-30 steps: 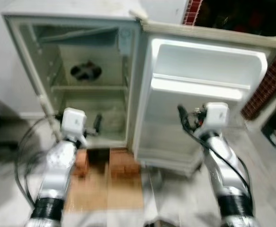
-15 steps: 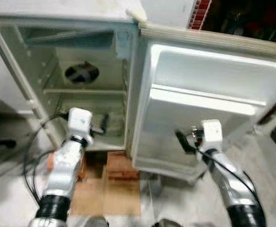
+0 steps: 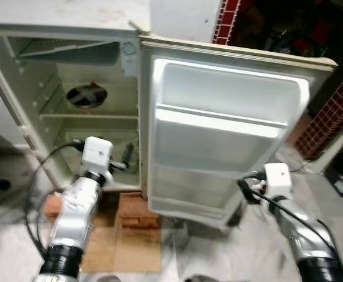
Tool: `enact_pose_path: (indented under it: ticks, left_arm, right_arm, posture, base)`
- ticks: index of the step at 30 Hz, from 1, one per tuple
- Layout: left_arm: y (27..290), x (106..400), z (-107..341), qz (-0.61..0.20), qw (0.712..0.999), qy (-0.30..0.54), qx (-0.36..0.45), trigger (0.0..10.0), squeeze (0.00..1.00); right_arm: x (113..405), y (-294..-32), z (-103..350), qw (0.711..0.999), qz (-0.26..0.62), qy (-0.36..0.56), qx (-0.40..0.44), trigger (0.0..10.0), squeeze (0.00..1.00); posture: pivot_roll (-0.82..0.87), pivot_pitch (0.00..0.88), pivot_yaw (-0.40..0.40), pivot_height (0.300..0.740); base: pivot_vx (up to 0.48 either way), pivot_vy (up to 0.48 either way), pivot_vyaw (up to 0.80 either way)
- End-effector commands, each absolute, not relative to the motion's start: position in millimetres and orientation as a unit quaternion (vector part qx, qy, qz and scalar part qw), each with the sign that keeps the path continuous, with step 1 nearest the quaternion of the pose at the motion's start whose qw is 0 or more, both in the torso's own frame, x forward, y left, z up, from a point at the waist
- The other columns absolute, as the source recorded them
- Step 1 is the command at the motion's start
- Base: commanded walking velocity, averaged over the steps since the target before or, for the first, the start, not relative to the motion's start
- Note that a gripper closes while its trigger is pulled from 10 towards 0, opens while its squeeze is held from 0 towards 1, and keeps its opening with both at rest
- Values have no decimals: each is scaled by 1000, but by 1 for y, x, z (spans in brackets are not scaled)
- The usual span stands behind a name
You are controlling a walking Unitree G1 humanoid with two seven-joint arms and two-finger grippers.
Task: Restocking fridge
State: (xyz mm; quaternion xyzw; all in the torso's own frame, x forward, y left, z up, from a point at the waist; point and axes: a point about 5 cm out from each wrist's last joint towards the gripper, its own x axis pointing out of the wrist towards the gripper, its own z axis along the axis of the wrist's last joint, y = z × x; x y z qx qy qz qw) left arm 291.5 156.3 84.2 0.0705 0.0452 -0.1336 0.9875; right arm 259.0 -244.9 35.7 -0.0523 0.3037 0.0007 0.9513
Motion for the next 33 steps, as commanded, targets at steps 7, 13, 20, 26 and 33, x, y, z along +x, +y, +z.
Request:
enact_pose_path:
  ticks: [7, 13, 20, 26, 33]
  left_arm:
    - [163, 293, 88, -124, 988, 41, 76, 10000, 0]
    - [163, 294, 87, -104, 991, 45, 68, 10000, 0]
    - [191, 292, 69, 25, 990, 114, 73, 10000, 0]
    - [206, 288, 58, 72, 984, 156, 43, 10000, 0]
    - [203, 283, 63, 45, 989, 135, 32, 10000, 0]
  right_arm:
    - [291, -259, 55, 961, -28, 269, -52, 10000, 0]
    - [314, -255, 75, 976, -36, 212, -41, 10000, 0]
    - [349, -228, 104, 989, -55, 138, 20, 10000, 0]
    - [370, -184, 125, 994, -28, 87, 64, 10000, 0]
    - [371, -158, 127, 994, 4, 61, 85, 10000, 0]
  posture:
    - [105, 0, -56, 740]
    - [109, 0, -58, 740]
    - [118, 0, -61, 740]
    - [129, 0, -69, 740]
    - [139, 0, -81, 740]
  base:
    - [0, -434, 0]
    - [0, -71, 0]
    - [0, 0, 0]
    - [0, 0, 0]
    - [0, 0, 0]
